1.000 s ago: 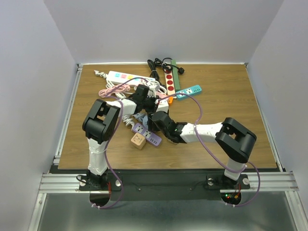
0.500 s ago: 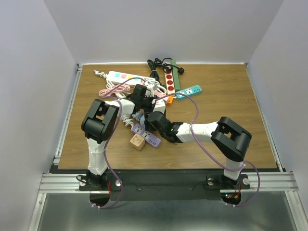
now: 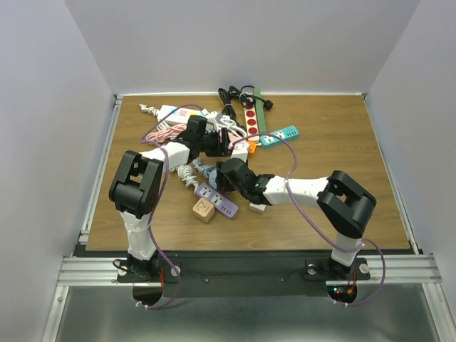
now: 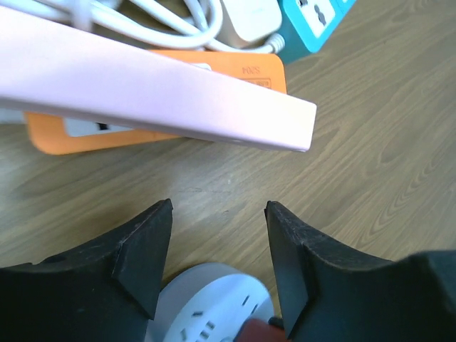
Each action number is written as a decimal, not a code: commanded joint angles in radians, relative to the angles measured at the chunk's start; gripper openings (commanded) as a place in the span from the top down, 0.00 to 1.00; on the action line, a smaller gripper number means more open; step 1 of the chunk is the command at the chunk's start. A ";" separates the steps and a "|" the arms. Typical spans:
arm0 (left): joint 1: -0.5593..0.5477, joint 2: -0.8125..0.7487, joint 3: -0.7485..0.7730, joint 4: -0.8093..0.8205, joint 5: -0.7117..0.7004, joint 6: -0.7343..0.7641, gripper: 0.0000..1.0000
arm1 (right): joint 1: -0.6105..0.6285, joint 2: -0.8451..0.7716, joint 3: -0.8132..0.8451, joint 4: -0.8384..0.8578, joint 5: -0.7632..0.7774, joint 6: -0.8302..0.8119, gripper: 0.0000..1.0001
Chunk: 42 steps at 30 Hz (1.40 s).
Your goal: Insert the plug
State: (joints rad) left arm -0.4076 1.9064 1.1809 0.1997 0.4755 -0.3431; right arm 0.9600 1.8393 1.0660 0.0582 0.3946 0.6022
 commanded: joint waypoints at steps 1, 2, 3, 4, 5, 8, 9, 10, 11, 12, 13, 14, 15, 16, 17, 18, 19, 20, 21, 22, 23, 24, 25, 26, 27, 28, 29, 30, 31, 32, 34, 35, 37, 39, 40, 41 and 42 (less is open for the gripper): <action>0.012 -0.095 0.013 -0.013 -0.034 0.000 0.34 | -0.101 0.094 -0.123 -0.555 -0.060 0.022 1.00; 0.012 -0.104 0.007 -0.013 -0.035 0.001 0.33 | -0.113 0.080 -0.117 -0.560 -0.050 0.002 1.00; 0.012 -0.112 0.002 -0.013 -0.037 0.001 0.33 | -0.127 0.077 -0.110 -0.567 -0.045 -0.008 1.00; 0.012 -0.122 -0.004 -0.014 -0.041 0.003 0.33 | -0.138 0.071 -0.100 -0.581 -0.022 -0.019 0.99; 0.012 -0.127 -0.013 -0.014 -0.051 0.003 0.33 | -0.151 0.069 -0.081 -0.589 -0.008 -0.036 1.00; 0.010 -0.130 -0.021 -0.010 -0.048 0.004 0.33 | -0.178 0.045 -0.046 -0.607 0.012 -0.065 0.99; 0.010 -0.130 -0.023 -0.006 -0.046 0.004 0.33 | -0.181 0.040 -0.046 -0.613 0.015 -0.071 1.00; 0.007 -0.130 -0.027 0.004 -0.037 0.000 0.33 | -0.187 0.035 -0.034 -0.623 0.024 -0.082 1.00; 0.007 -0.132 -0.029 0.010 -0.035 0.000 0.33 | -0.191 0.035 -0.029 -0.627 0.030 -0.082 1.00; 0.001 -0.132 -0.029 0.015 -0.032 -0.002 0.33 | -0.196 0.035 -0.028 -0.632 0.032 -0.091 1.00; -0.002 -0.129 -0.029 0.017 -0.032 -0.005 0.33 | -0.208 0.034 -0.031 -0.635 0.032 -0.094 1.00; -0.008 -0.126 -0.030 0.017 -0.031 -0.004 0.33 | -0.211 0.034 -0.032 -0.635 0.030 -0.099 1.00; -0.010 -0.124 -0.032 0.017 -0.032 -0.005 0.33 | -0.217 0.031 -0.035 -0.635 0.032 -0.102 0.99; -0.013 -0.116 -0.038 0.018 -0.029 -0.008 0.33 | -0.218 0.029 -0.035 -0.635 0.030 -0.105 1.00; -0.013 -0.115 -0.043 0.017 -0.029 -0.010 0.33 | -0.219 0.026 -0.034 -0.633 0.029 -0.107 1.00; -0.014 -0.109 -0.049 0.020 -0.029 -0.014 0.34 | -0.218 0.023 -0.029 -0.633 0.026 -0.107 0.99; -0.014 -0.109 -0.053 0.020 -0.029 -0.016 0.34 | -0.218 0.021 -0.029 -0.635 0.023 -0.107 0.99; -0.014 -0.113 -0.066 0.021 -0.034 -0.017 0.34 | -0.218 0.011 -0.018 -0.633 0.015 -0.110 0.99; -0.014 -0.116 -0.073 0.021 -0.038 -0.017 0.34 | -0.218 0.005 -0.012 -0.635 0.009 -0.111 0.93; -0.014 -0.128 -0.087 0.023 -0.049 -0.023 0.34 | -0.219 -0.003 0.001 -0.633 -0.008 -0.113 0.88; -0.014 -0.136 -0.087 0.024 -0.054 -0.025 0.34 | -0.218 -0.012 0.002 -0.633 -0.022 -0.117 0.83; -0.014 -0.145 -0.098 0.026 -0.057 -0.027 0.34 | -0.218 -0.031 0.018 -0.633 -0.033 -0.127 0.71; -0.014 -0.159 -0.102 0.026 -0.063 -0.030 0.34 | -0.218 -0.041 0.031 -0.632 -0.052 -0.131 0.65; -0.014 -0.168 -0.110 0.029 -0.066 -0.039 0.34 | -0.219 -0.052 0.054 -0.632 -0.062 -0.140 0.59; -0.014 -0.176 -0.118 0.030 -0.069 -0.042 0.34 | -0.218 -0.064 0.067 -0.632 -0.068 -0.145 0.54; -0.014 -0.188 -0.121 0.032 -0.078 -0.045 0.34 | -0.219 -0.084 0.081 -0.632 -0.079 -0.148 0.48; -0.014 -0.194 -0.127 0.035 -0.083 -0.051 0.33 | -0.219 -0.095 0.094 -0.632 -0.080 -0.153 0.45; -0.014 -0.201 -0.129 0.035 -0.084 -0.053 0.33 | -0.219 -0.106 0.121 -0.632 -0.082 -0.154 0.32; -0.014 -0.205 -0.130 0.035 -0.086 -0.054 0.33 | -0.219 -0.124 0.133 -0.633 -0.083 -0.157 0.21; -0.014 -0.217 -0.136 0.033 -0.090 -0.056 0.33 | -0.218 -0.132 0.146 -0.633 -0.083 -0.159 0.20; -0.017 -0.245 -0.142 0.037 -0.101 -0.060 0.33 | -0.218 -0.149 0.173 -0.635 -0.083 -0.165 0.17; -0.017 -0.256 -0.155 0.037 -0.121 -0.060 0.32 | -0.221 -0.166 0.179 -0.633 -0.083 -0.171 0.13; -0.019 -0.289 -0.167 0.033 -0.149 -0.066 0.30 | -0.221 -0.178 0.192 -0.635 -0.095 -0.176 0.06; -0.020 -0.316 -0.190 0.033 -0.166 -0.077 0.29 | -0.224 -0.195 0.192 -0.635 -0.099 -0.180 0.04; -0.033 -0.343 -0.199 0.035 -0.196 -0.085 0.29 | -0.230 -0.201 0.192 -0.633 -0.105 -0.180 0.04; -0.040 -0.360 -0.220 0.033 -0.216 -0.089 0.29 | -0.233 -0.222 0.190 -0.633 -0.108 -0.180 0.04; -0.051 -0.377 -0.233 0.033 -0.238 -0.096 0.29 | -0.236 -0.233 0.187 -0.632 -0.112 -0.182 0.04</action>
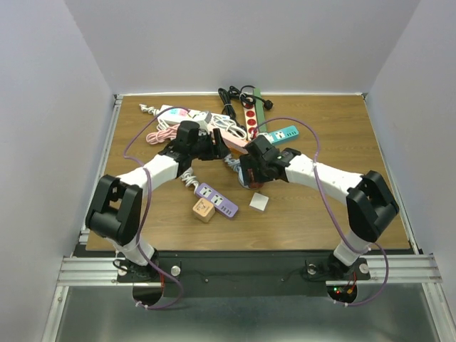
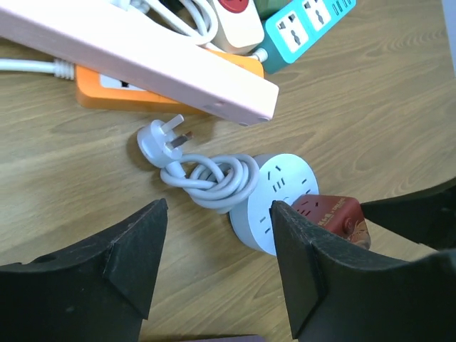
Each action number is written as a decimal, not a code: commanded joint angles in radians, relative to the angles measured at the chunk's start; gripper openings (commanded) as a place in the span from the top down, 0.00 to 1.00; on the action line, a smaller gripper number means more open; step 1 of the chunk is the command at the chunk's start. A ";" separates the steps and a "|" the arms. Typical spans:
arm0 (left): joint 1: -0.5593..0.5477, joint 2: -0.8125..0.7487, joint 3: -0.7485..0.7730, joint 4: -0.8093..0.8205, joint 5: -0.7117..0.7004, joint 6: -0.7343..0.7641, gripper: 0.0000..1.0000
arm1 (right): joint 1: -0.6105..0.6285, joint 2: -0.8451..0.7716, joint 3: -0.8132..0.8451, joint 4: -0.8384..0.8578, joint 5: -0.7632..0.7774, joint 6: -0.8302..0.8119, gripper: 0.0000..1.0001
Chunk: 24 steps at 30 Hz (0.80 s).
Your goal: Insert the plug
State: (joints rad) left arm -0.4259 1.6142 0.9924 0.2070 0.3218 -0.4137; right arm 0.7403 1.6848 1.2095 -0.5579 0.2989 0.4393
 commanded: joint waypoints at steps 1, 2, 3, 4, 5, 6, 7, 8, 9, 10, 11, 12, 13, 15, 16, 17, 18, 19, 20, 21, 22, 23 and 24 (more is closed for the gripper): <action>-0.060 -0.118 -0.057 0.023 -0.136 -0.030 0.28 | -0.022 -0.092 0.045 -0.016 -0.024 -0.020 0.03; -0.074 -0.134 -0.078 0.023 -0.163 -0.049 0.28 | -0.024 -0.112 0.048 -0.016 -0.030 -0.025 0.03; -0.089 -0.149 -0.090 0.023 -0.188 -0.062 0.28 | -0.025 -0.126 0.050 -0.014 -0.032 -0.027 0.03; -0.100 -0.163 -0.100 0.022 -0.211 -0.079 0.28 | -0.025 -0.138 0.050 -0.014 -0.032 -0.030 0.03; -0.111 -0.187 -0.109 0.026 -0.246 -0.092 0.28 | -0.035 -0.149 0.048 -0.011 -0.032 -0.030 0.02; -0.141 -0.197 -0.123 0.026 -0.265 -0.111 0.28 | -0.041 -0.160 0.045 -0.008 -0.029 -0.030 0.01; -0.157 -0.206 -0.126 0.025 -0.283 -0.117 0.28 | -0.050 -0.183 0.029 0.001 -0.024 -0.028 0.01; -0.175 -0.218 -0.126 0.022 -0.306 -0.123 0.27 | -0.073 -0.194 0.018 0.009 -0.015 -0.027 0.01; -0.206 -0.224 -0.124 0.019 -0.313 -0.138 0.27 | -0.090 -0.207 -0.010 0.028 -0.009 -0.018 0.01; -0.226 -0.224 -0.121 0.019 -0.314 -0.145 0.27 | -0.110 -0.208 -0.022 0.041 -0.010 -0.013 0.01; -0.238 -0.224 -0.115 0.019 -0.313 -0.152 0.27 | -0.148 -0.224 -0.039 0.052 -0.014 -0.008 0.01; -0.263 -0.220 -0.112 0.017 -0.314 -0.166 0.27 | -0.168 -0.227 -0.066 0.078 -0.014 0.002 0.01; -0.272 -0.214 -0.109 0.017 -0.307 -0.174 0.27 | -0.185 -0.234 -0.080 0.088 -0.015 0.006 0.01; -0.298 -0.194 -0.098 0.015 -0.280 -0.194 0.26 | -0.220 -0.229 -0.100 0.108 -0.024 0.015 0.01; -0.304 -0.185 -0.095 0.017 -0.279 -0.200 0.26 | -0.226 -0.220 -0.110 0.111 -0.024 0.018 0.01; -0.312 -0.166 -0.089 0.017 -0.273 -0.204 0.26 | -0.232 -0.194 -0.119 0.113 -0.023 0.019 0.01; -0.316 -0.157 -0.084 0.019 -0.270 -0.208 0.25 | -0.234 -0.180 -0.125 0.118 -0.021 0.024 0.01; -0.321 -0.148 -0.080 0.020 -0.265 -0.211 0.24 | -0.236 -0.165 -0.129 0.121 -0.020 0.030 0.01; -0.330 -0.131 -0.074 0.020 -0.260 -0.215 0.23 | -0.236 -0.149 -0.134 0.127 -0.024 0.032 0.01; -0.335 -0.123 -0.061 0.020 -0.257 -0.215 0.23 | -0.234 -0.130 -0.136 0.133 -0.030 0.039 0.01; -0.338 -0.119 -0.055 0.020 -0.257 -0.217 0.22 | -0.236 -0.120 -0.140 0.142 -0.038 0.042 0.01; -0.343 -0.111 -0.045 0.023 -0.256 -0.221 0.21 | -0.234 -0.117 -0.148 0.148 -0.058 0.050 0.01; -0.344 -0.106 -0.041 0.025 -0.253 -0.221 0.21 | -0.234 -0.113 -0.154 0.156 -0.066 0.053 0.01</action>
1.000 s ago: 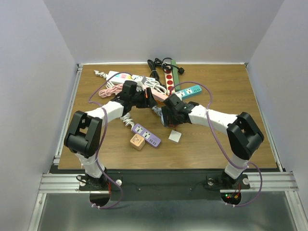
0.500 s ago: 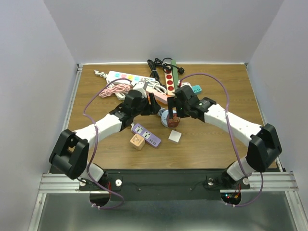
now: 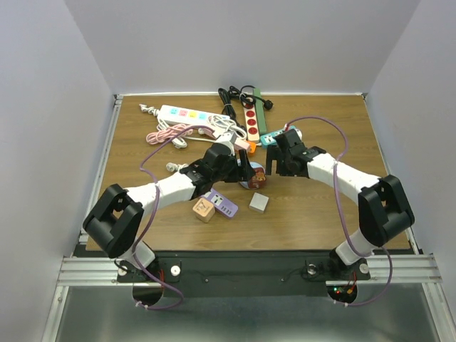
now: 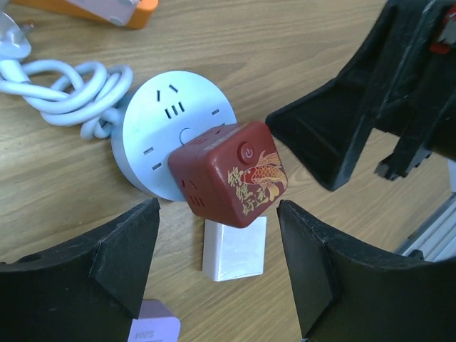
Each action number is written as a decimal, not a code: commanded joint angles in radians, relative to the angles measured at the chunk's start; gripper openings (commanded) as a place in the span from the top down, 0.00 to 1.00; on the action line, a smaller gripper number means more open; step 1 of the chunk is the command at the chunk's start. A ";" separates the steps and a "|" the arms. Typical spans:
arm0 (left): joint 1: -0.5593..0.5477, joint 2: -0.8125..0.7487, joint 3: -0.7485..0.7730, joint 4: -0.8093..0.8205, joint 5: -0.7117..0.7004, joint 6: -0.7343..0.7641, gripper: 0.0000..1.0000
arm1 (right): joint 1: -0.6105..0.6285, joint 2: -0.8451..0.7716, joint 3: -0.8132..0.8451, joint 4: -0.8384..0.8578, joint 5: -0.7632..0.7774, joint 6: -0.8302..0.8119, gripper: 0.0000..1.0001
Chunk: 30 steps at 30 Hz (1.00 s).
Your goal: Insert the plug
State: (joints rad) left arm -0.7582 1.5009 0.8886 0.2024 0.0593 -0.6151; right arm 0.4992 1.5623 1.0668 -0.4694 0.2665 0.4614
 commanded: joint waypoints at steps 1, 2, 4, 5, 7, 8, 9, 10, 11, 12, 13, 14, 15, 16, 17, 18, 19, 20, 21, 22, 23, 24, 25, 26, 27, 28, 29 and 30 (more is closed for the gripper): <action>-0.012 0.021 0.068 0.032 0.014 -0.020 0.21 | 0.007 0.012 -0.021 0.083 -0.042 0.034 0.01; -0.012 0.028 0.081 0.032 0.025 -0.018 0.20 | 0.007 0.013 -0.024 0.090 -0.062 0.034 0.01; -0.015 0.051 0.092 0.031 0.042 -0.020 0.20 | 0.009 0.018 -0.031 0.101 -0.099 0.037 0.01; -0.015 0.058 0.098 0.031 0.048 -0.020 0.20 | 0.009 0.021 -0.034 0.103 -0.116 0.040 0.02; -0.023 0.067 0.099 0.034 0.054 -0.018 0.20 | 0.007 0.016 -0.047 0.116 -0.151 0.046 0.04; -0.027 0.070 0.099 0.035 0.057 -0.017 0.20 | 0.009 0.013 -0.054 0.123 -0.182 0.052 0.04; -0.033 0.071 0.098 0.035 0.059 -0.014 0.20 | 0.009 0.007 -0.062 0.129 -0.199 0.059 0.04; -0.033 0.073 0.096 0.034 0.062 -0.011 0.20 | 0.007 0.004 -0.067 0.139 -0.213 0.059 0.04; -0.035 0.078 0.096 0.032 0.068 -0.008 0.19 | 0.007 0.001 -0.079 0.146 -0.245 0.062 0.04; -0.035 0.079 0.092 0.032 0.068 -0.006 0.19 | 0.007 0.002 -0.082 0.152 -0.260 0.063 0.04; -0.035 0.082 0.090 0.032 0.070 -0.005 0.19 | 0.010 0.004 -0.087 0.156 -0.274 0.063 0.04; -0.033 0.084 0.087 0.023 0.066 -0.002 0.19 | 0.009 0.007 -0.091 0.167 -0.326 0.063 0.05; -0.035 0.084 0.084 0.017 0.060 0.002 0.20 | 0.010 0.013 -0.099 0.172 -0.340 0.065 0.05; -0.036 0.081 0.084 0.002 0.053 0.003 0.19 | 0.012 0.016 -0.102 0.176 -0.343 0.069 0.06; -0.036 0.079 0.082 -0.006 0.036 0.009 0.19 | 0.013 0.015 -0.114 0.178 -0.343 0.072 0.06; -0.038 0.078 0.082 -0.012 0.031 0.012 0.19 | 0.013 0.012 -0.120 0.179 -0.336 0.075 0.06; -0.038 0.079 0.082 -0.017 0.025 0.015 0.19 | 0.013 0.002 -0.125 0.176 -0.320 0.075 0.06; -0.038 0.084 0.087 -0.023 0.020 0.020 0.19 | 0.015 -0.016 -0.139 0.176 -0.285 0.082 0.06; -0.038 0.090 0.090 -0.023 0.020 0.021 0.19 | 0.015 -0.016 -0.143 0.176 -0.273 0.082 0.06; -0.043 0.094 0.095 -0.023 0.022 0.023 0.19 | 0.013 -0.042 -0.148 0.172 -0.238 0.080 0.05; -0.050 0.111 0.110 -0.029 0.022 0.029 0.19 | 0.013 -0.053 -0.149 0.167 -0.195 0.077 0.04; -0.055 0.117 0.118 -0.034 0.020 0.029 0.19 | 0.010 -0.064 -0.149 0.161 -0.175 0.077 0.03; -0.061 0.124 0.127 -0.035 0.017 0.040 0.19 | 0.009 -0.073 -0.149 0.155 -0.158 0.077 0.03; -0.069 0.134 0.136 -0.043 0.010 0.044 0.19 | -0.001 -0.085 -0.149 0.146 -0.138 0.077 0.02; -0.081 0.142 0.154 -0.049 0.004 0.060 0.19 | -0.007 -0.090 -0.149 0.144 -0.127 0.077 0.02; -0.087 0.147 0.165 -0.058 -0.003 0.066 0.19 | -0.011 -0.093 -0.149 0.141 -0.116 0.077 0.02; -0.089 0.159 0.173 -0.076 -0.018 0.072 0.19 | -0.024 -0.096 -0.149 0.138 -0.109 0.077 0.01; -0.092 0.166 0.185 -0.081 -0.024 0.078 0.18 | -0.033 -0.096 -0.151 0.137 -0.104 0.074 0.01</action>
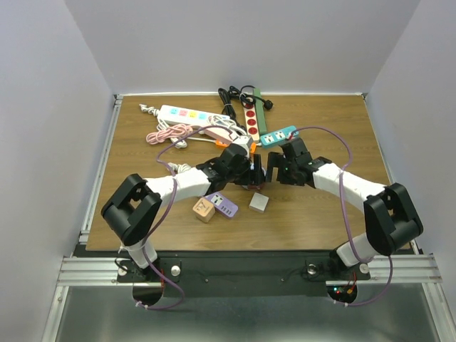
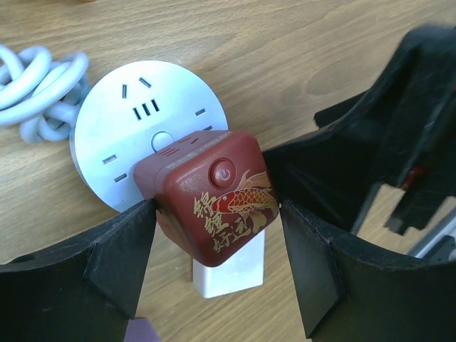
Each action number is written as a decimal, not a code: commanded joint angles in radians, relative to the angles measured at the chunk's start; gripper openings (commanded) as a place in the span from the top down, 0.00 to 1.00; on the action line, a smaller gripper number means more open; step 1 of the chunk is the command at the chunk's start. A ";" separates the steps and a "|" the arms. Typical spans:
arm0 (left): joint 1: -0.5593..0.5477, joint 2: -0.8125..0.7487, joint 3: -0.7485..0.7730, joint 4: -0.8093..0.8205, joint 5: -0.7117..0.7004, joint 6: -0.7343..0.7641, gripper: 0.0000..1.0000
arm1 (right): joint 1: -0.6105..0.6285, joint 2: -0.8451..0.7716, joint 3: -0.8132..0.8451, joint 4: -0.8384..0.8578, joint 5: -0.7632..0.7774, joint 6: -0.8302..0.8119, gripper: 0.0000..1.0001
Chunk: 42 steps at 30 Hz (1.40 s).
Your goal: Insert the plug
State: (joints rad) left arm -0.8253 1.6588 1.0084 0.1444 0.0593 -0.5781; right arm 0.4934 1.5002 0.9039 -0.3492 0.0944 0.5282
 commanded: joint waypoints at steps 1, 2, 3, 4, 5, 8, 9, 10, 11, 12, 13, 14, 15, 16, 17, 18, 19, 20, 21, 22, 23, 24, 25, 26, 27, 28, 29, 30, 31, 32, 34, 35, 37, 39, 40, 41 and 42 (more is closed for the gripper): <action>-0.026 0.018 0.071 -0.032 -0.027 0.058 0.18 | -0.036 -0.035 0.012 0.016 0.070 0.004 0.01; -0.028 0.036 0.079 -0.052 -0.030 0.067 0.18 | -0.048 -0.041 0.015 0.015 0.079 0.000 0.01; -0.028 0.047 0.097 -0.064 -0.035 0.076 0.18 | -0.053 -0.044 0.016 0.013 0.083 -0.005 0.01; -0.032 0.059 0.111 -0.081 -0.044 0.090 0.18 | -0.059 -0.047 0.016 0.010 0.087 -0.013 0.01; -0.034 0.082 0.137 -0.116 -0.050 0.118 0.18 | -0.070 -0.063 0.018 0.009 0.093 -0.016 0.01; -0.043 0.119 0.177 -0.185 -0.114 0.164 0.18 | -0.093 -0.086 0.021 0.001 0.111 -0.031 0.01; -0.044 0.127 0.203 -0.201 -0.127 0.170 0.18 | -0.098 -0.096 0.024 -0.004 0.120 -0.040 0.01; -0.047 0.131 0.216 -0.215 -0.137 0.173 0.18 | -0.102 -0.100 0.027 -0.007 0.125 -0.043 0.00; -0.049 0.143 0.229 -0.241 -0.151 0.176 0.18 | -0.111 -0.100 0.029 -0.008 0.120 -0.049 0.00; -0.049 0.145 0.240 -0.250 -0.154 0.170 0.18 | -0.115 -0.097 0.032 -0.008 0.117 -0.054 0.00; -0.049 0.147 0.254 -0.255 -0.157 0.162 0.18 | -0.116 -0.080 0.038 -0.007 0.114 -0.062 0.00; -0.049 0.142 0.257 -0.258 -0.161 0.158 0.18 | -0.118 -0.071 0.041 -0.007 0.110 -0.063 0.00; -0.049 0.141 0.262 -0.258 -0.164 0.150 0.18 | -0.119 -0.058 0.046 -0.007 0.100 -0.065 0.00; -0.051 0.141 0.263 -0.258 -0.170 0.150 0.18 | -0.118 -0.035 0.056 -0.002 0.096 -0.071 0.00; -0.049 0.141 0.263 -0.261 -0.183 0.150 0.18 | -0.119 -0.020 0.064 -0.001 0.087 -0.076 0.00; -0.049 0.144 0.263 -0.262 -0.188 0.153 0.18 | -0.118 -0.008 0.073 0.003 0.085 -0.085 0.00; -0.048 0.147 0.265 -0.266 -0.191 0.161 0.18 | -0.118 0.002 0.081 0.004 0.082 -0.089 0.00; -0.046 0.151 0.265 -0.276 -0.194 0.165 0.18 | -0.119 0.024 0.098 0.007 0.084 -0.092 0.00; -0.046 0.153 0.265 -0.282 -0.196 0.172 0.18 | -0.118 0.035 0.108 0.009 0.085 -0.096 0.00; -0.047 0.150 0.263 -0.299 -0.202 0.179 0.19 | -0.119 0.055 0.131 0.009 0.090 -0.100 0.00; -0.046 0.145 0.259 -0.304 -0.208 0.182 0.19 | -0.119 0.066 0.144 0.010 0.088 -0.102 0.00; -0.046 0.136 0.248 -0.308 -0.217 0.182 0.19 | -0.119 0.081 0.156 0.013 0.088 -0.105 0.01; -0.046 0.125 0.224 -0.315 -0.229 0.185 0.19 | -0.119 0.094 0.173 0.015 0.085 -0.112 0.00; -0.044 0.105 0.213 -0.321 -0.248 0.188 0.19 | -0.119 0.107 0.190 0.016 0.082 -0.115 0.01; -0.043 0.096 0.196 -0.327 -0.254 0.190 0.19 | -0.119 0.136 0.223 0.016 0.079 -0.119 0.01; -0.041 0.087 0.190 -0.336 -0.260 0.193 0.19 | -0.118 0.149 0.240 0.018 0.076 -0.125 0.00; -0.038 0.069 0.182 -0.351 -0.272 0.196 0.19 | -0.118 0.166 0.257 0.018 0.071 -0.128 0.00; -0.037 0.058 0.170 -0.359 -0.274 0.198 0.19 | -0.119 0.189 0.292 0.021 0.053 -0.132 0.01; -0.037 0.049 0.162 -0.365 -0.276 0.198 0.19 | -0.119 0.204 0.309 0.019 0.041 -0.140 0.01; -0.035 0.024 0.154 -0.373 -0.273 0.196 0.19 | -0.119 0.216 0.329 0.019 0.016 -0.145 0.01; -0.034 -0.011 0.122 -0.368 -0.257 0.190 0.18 | -0.119 0.253 0.378 0.026 -0.016 -0.169 0.02; -0.032 -0.058 0.108 -0.350 -0.244 0.189 0.18 | -0.118 0.262 0.394 0.024 -0.040 -0.174 0.02; -0.020 -0.109 0.061 -0.324 -0.237 0.170 0.14 | -0.118 0.291 0.432 0.024 -0.053 -0.183 0.02; 0.023 -0.172 0.029 -0.260 -0.188 0.150 0.12 | -0.118 0.304 0.449 0.024 -0.061 -0.186 0.03; 0.094 -0.185 0.001 -0.235 -0.147 0.124 0.12 | -0.119 0.308 0.454 0.024 -0.065 -0.188 0.03; 0.127 -0.204 -0.013 -0.185 -0.065 0.113 0.12 | -0.119 0.316 0.461 0.024 -0.074 -0.188 0.03; 0.173 -0.215 -0.045 -0.155 -0.020 0.106 0.13 | -0.119 0.319 0.464 0.024 -0.082 -0.189 0.03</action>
State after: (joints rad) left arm -0.7811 1.5166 1.0199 -0.1516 -0.0933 -0.4267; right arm 0.3790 1.8130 1.3205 -0.3500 0.0586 0.3641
